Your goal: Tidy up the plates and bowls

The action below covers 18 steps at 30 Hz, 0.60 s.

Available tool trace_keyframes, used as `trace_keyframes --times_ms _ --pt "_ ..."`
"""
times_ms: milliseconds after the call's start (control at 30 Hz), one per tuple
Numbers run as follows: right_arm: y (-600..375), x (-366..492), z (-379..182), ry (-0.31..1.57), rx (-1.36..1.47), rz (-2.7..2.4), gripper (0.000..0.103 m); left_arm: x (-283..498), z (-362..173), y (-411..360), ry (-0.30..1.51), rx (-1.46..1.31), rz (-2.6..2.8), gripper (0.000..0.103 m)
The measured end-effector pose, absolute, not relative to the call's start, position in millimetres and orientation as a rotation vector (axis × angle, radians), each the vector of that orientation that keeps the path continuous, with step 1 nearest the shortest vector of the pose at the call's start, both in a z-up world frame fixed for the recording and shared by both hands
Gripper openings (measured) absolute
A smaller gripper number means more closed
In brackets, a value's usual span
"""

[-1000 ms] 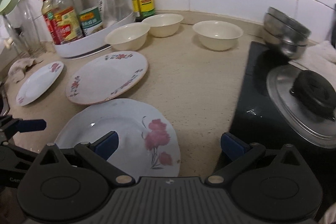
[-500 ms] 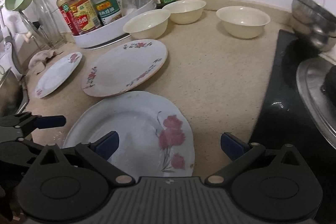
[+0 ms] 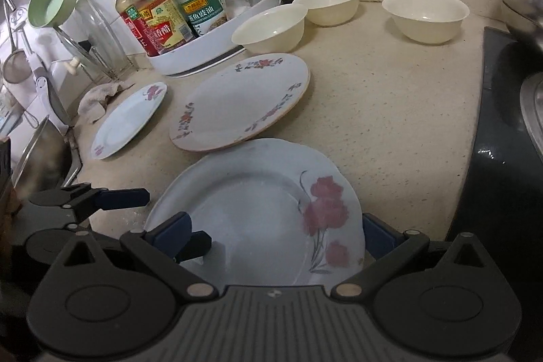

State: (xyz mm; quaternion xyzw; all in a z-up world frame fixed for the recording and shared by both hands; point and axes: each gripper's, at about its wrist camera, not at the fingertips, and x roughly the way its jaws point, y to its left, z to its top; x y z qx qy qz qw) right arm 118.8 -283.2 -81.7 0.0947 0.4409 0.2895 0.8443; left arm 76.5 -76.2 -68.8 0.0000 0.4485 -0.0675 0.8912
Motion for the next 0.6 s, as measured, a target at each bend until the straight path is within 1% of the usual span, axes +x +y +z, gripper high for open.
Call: trace_keyframes --times_ms 267,433,600 --pt "-279 120 -80 0.992 0.386 0.568 0.102 85 -69 -62 0.945 0.059 -0.269 0.103" --pt "-255 111 -78 1.007 0.372 0.593 0.102 81 -69 -55 0.939 0.09 -0.353 0.103" --pt "-257 106 -78 1.018 0.399 0.543 0.102 75 -69 -49 0.936 0.111 -0.427 0.103"
